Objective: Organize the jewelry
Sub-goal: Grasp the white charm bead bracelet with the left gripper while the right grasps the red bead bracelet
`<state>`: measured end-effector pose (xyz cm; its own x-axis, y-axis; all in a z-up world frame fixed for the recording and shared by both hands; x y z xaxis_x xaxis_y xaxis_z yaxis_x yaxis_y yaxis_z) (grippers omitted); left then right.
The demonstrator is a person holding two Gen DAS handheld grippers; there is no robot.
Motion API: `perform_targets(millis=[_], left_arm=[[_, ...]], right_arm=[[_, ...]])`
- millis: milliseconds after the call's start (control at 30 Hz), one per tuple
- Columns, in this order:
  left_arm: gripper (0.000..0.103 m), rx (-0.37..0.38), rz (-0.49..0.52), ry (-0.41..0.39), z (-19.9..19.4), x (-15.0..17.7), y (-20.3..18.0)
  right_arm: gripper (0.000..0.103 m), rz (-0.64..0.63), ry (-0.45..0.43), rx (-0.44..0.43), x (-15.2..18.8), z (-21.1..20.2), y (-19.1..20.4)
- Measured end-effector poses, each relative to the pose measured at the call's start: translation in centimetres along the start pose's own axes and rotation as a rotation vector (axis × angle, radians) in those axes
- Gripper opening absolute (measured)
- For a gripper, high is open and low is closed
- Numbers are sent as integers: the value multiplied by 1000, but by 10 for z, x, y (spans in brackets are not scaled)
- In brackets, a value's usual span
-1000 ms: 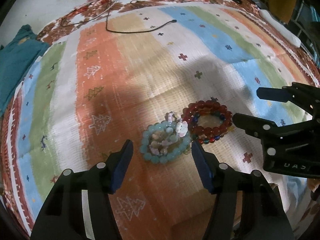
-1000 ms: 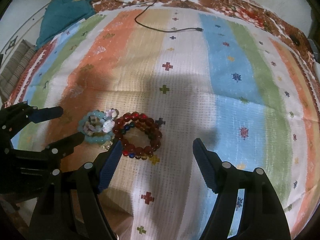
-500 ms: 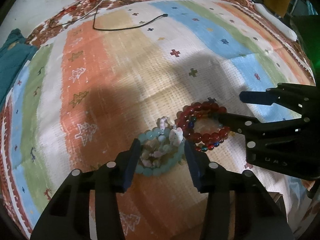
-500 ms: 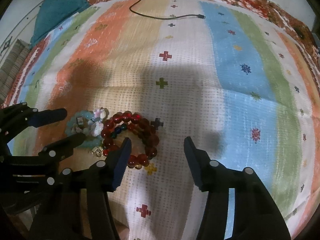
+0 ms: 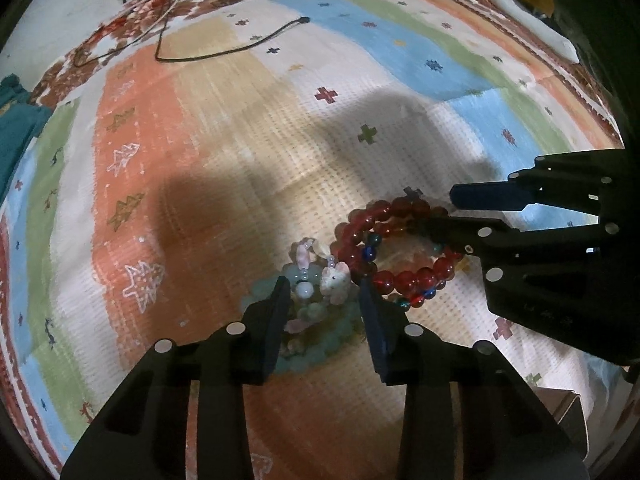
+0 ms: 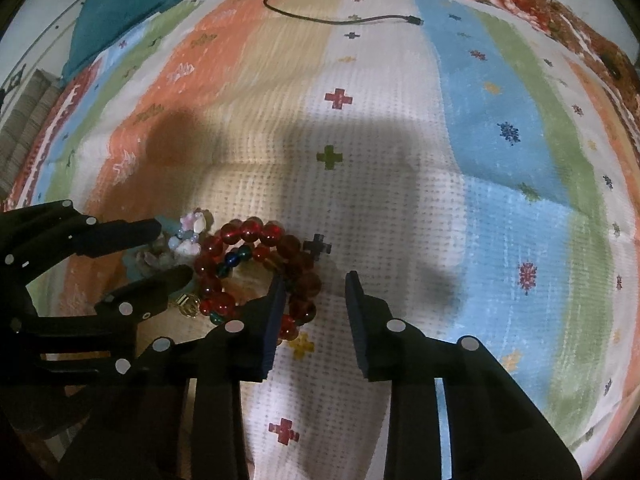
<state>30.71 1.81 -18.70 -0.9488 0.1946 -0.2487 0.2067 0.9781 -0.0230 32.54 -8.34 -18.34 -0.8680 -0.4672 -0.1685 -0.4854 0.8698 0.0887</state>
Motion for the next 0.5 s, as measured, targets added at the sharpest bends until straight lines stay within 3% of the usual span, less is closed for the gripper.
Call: perform_targets(millis=[267, 333, 500], left_arm=[[23, 6, 3, 18, 5, 1, 0], [15, 4, 5, 18, 5, 1, 0], [15, -5, -1, 15, 4, 1, 1]], right_arm=[[17, -25, 3, -9, 0, 2, 5], [17, -30, 1, -7, 1, 2, 5], [14, -48, -10, 9, 1, -1, 8]])
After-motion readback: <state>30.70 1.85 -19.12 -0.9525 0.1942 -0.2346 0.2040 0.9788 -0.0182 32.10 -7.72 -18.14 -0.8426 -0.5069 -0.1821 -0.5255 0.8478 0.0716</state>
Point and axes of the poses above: each gripper's, at about its wrist camera, not at the fingertips, and z roughly the way its jaws point, y to its left, x to its underside, the point moved 3 cm from there along z, roughly the way its jaws point, and after that the axes turned 6 degrees about y, right-handed, at the moved point
